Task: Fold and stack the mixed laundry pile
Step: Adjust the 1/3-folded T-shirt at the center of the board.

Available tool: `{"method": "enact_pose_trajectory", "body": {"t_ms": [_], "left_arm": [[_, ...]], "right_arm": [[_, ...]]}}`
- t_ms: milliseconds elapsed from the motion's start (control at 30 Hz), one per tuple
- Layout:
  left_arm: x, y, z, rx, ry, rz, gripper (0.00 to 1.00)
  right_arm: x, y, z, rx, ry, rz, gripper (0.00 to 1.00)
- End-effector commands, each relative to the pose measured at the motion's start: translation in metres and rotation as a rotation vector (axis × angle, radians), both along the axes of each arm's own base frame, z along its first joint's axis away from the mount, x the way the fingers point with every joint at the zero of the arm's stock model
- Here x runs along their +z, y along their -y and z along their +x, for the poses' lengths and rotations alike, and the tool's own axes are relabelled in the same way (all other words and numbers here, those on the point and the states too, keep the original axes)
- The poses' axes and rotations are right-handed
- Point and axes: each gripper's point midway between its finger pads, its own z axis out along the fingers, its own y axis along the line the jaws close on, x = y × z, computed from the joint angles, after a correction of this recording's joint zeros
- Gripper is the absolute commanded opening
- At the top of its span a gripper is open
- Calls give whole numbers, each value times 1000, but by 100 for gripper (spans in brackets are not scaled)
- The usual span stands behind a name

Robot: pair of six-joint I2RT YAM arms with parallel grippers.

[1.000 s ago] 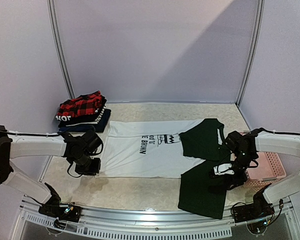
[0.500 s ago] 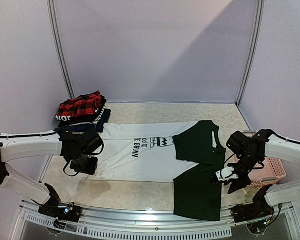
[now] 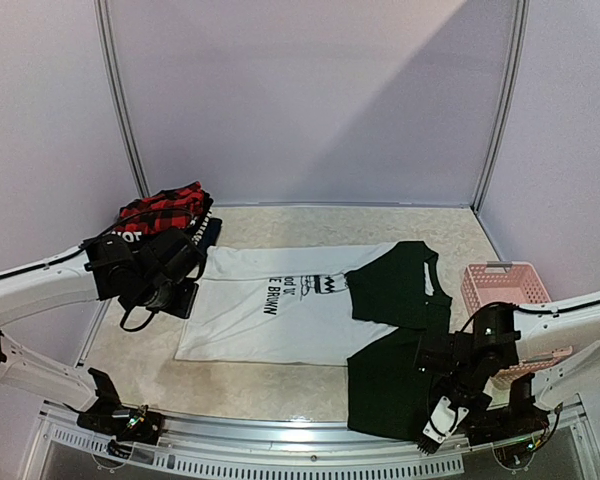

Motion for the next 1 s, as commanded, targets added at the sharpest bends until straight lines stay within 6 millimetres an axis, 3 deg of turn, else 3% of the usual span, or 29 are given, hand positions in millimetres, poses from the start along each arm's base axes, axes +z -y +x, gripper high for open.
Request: {"method": "enact_pose_trajectory", "body": {"t_ms": [0,267,533,600,700,733,833,967], "left_arm": [[13,-13,-4,16,23,42,56],[21,-18,-1,14,52,58,55],[32,-29,5,11,58,106,55],[35,-33,5,13,57,117,55],[37,-37,5,18,60,121,55],[36,-38,5,17,56,113,55],[25,-30,1,-7,4,62,54],[-13,-16,-21,4,-155,-38,52]], "right_arm": [[-12,-7,-6,66,23,-2,39],[-24,-18,-9,53,17,10,37],[-38,-14,-10,83,29,-9,36],[-41,-15,-10,82,33,-9,29],[-43,-16,-7,72,49,-15,7],[-41,-18,-6,70,57,-13,1],[-29,-23,4,50,107,-13,0],[12,-35,8,-9,123,48,0]]}}
